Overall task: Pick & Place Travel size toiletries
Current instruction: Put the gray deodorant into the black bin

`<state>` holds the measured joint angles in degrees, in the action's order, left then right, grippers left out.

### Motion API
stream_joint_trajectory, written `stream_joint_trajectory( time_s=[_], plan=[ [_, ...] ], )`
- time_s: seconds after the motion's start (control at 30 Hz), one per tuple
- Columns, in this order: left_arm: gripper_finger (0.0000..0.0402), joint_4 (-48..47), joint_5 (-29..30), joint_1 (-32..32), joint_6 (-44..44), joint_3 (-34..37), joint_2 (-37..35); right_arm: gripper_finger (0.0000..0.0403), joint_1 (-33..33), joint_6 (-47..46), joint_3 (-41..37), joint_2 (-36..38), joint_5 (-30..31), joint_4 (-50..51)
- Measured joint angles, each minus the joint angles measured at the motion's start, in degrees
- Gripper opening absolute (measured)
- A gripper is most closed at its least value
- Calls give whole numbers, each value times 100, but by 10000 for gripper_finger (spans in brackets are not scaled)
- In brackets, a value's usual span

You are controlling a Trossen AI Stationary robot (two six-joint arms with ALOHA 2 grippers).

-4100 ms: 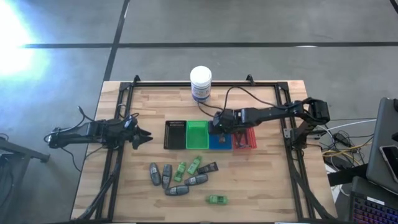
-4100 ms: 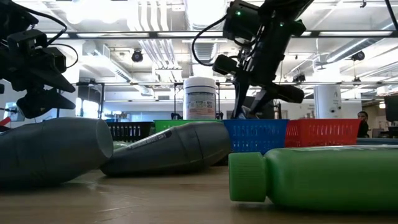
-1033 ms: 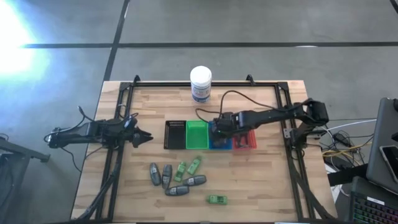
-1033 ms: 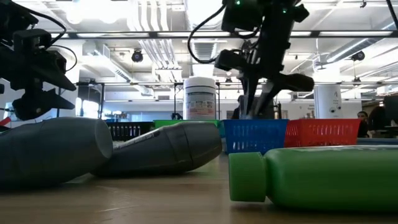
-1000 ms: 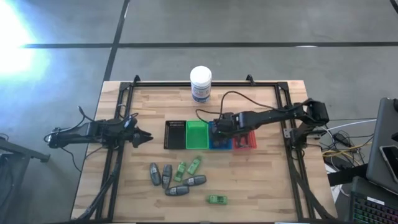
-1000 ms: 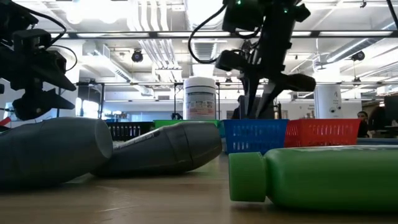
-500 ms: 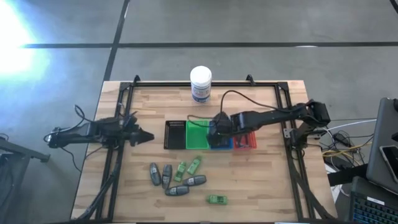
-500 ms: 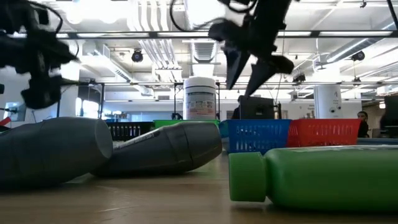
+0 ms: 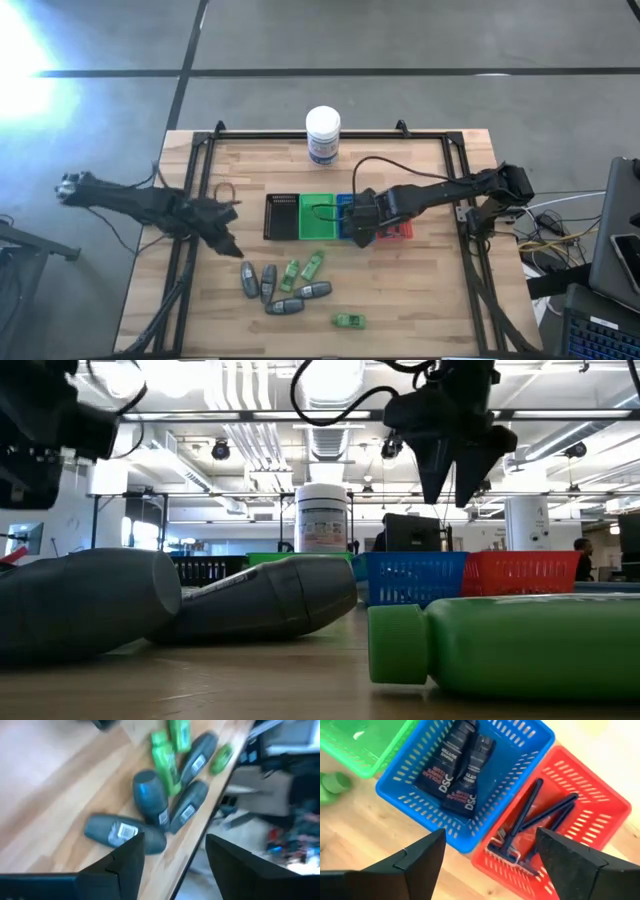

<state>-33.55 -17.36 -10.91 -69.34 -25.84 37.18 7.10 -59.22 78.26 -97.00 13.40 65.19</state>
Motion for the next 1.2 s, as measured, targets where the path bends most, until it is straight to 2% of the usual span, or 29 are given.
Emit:
stream_joint_trajectory(
  time_s=[0.07, 0.1, 0.27, 0.33, 0.4, 0.67, 0.9, 1.1, 1.2],
  plan=[
    [228, 5, 120, -393, 254, -355, 478, 314, 69, 78, 0, 45, 89, 59],
    [234, 1, 237, -616, 669, -557, 693, 317, 124, 172, 0, 74, 191, 62],
    [255, -425, 1292, -2100, 4977, -1567, 1706, 333, 265, 787, 0, 140, 447, 59],
    [256, -846, 1729, -2462, 6099, -1871, 2198, 339, 252, 923, 0, 141, 465, 61],
    [257, -1238, 1879, -2591, 6811, -2017, 2697, 343, 245, 998, 0, 143, 483, 57],
    [257, -1130, 1899, -2536, 8264, -2051, 3889, 354, 249, 1071, 0, 146, 478, 53],
    [260, -558, 1839, -2431, 8632, -2043, 4216, 339, 251, 1123, -2, 148, 475, 50],
    [282, 237, 1684, -2392, 8785, -1604, 4307, 329, 255, 1126, -2, 148, 459, 53],
    [289, 247, 1735, -2364, 8810, -1442, 4415, 331, 251, 1126, -2, 148, 459, 55]
  ],
)
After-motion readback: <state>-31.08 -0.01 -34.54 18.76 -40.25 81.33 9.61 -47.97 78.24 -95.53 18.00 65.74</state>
